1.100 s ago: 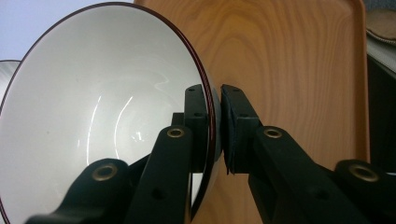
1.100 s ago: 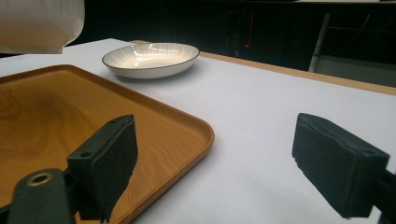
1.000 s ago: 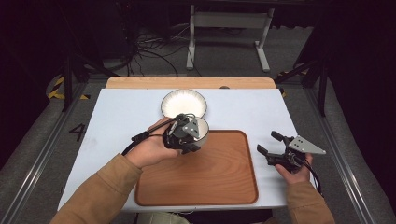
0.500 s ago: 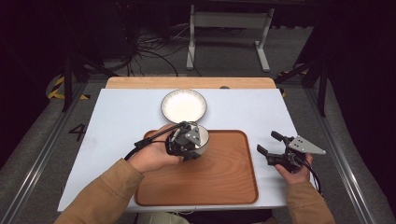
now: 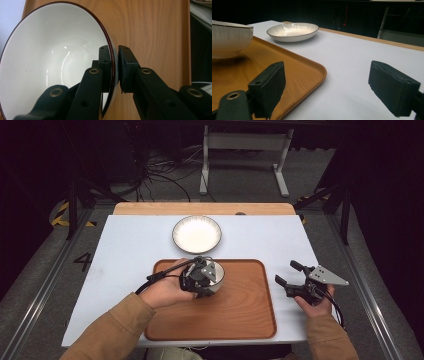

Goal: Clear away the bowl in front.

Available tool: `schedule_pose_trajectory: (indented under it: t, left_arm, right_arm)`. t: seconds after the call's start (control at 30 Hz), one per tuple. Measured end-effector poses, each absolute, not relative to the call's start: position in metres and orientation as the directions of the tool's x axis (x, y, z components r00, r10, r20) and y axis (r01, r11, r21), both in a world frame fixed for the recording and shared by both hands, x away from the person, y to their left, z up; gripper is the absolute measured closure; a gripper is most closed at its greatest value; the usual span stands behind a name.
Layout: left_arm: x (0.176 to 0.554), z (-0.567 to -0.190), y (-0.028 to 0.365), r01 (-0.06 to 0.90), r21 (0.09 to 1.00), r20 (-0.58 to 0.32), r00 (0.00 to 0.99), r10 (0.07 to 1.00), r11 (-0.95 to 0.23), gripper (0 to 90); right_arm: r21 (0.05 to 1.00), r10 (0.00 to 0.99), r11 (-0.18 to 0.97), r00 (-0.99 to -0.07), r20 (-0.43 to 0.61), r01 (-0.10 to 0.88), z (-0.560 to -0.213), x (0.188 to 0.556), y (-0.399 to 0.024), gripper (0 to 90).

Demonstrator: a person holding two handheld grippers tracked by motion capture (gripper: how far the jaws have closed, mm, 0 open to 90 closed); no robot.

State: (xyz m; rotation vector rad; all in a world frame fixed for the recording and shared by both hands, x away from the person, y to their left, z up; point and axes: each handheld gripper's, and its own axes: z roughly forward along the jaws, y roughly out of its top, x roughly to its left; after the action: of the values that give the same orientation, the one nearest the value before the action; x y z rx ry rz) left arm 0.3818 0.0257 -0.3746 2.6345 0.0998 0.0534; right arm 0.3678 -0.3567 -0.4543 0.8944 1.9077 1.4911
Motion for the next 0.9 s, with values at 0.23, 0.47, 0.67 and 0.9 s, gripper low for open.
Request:
schedule_pose_trajectory:
  t: [0.23,0.47,0.67,0.9]
  left_arm:
    - [0.381,-0.38,0.025,0.06,0.475,0.01,0.997,0.073,-0.878,81.8]
    - [0.38,-0.386,0.024,0.066,0.466,-0.005,0.997,0.072,-0.882,81.9]
    - [0.38,-0.386,0.024,0.064,0.457,-0.007,0.998,0.069,-0.887,81.9]
    - [0.379,-0.387,0.025,0.08,0.457,-0.037,0.997,0.07,-0.886,82.3]
  right_arm:
    - [0.973,0.78,0.161,-0.626,-0.023,0.165,-0.454,0.368,-0.357,14.9]
    - [0.972,0.779,0.164,-0.626,-0.025,0.165,-0.454,0.368,-0.357,14.9]
    - [0.973,0.779,0.164,-0.626,-0.026,0.165,-0.454,0.368,-0.357,14.9]
    - [0.972,0.779,0.165,-0.627,-0.026,0.165,-0.454,0.368,-0.357,14.9]
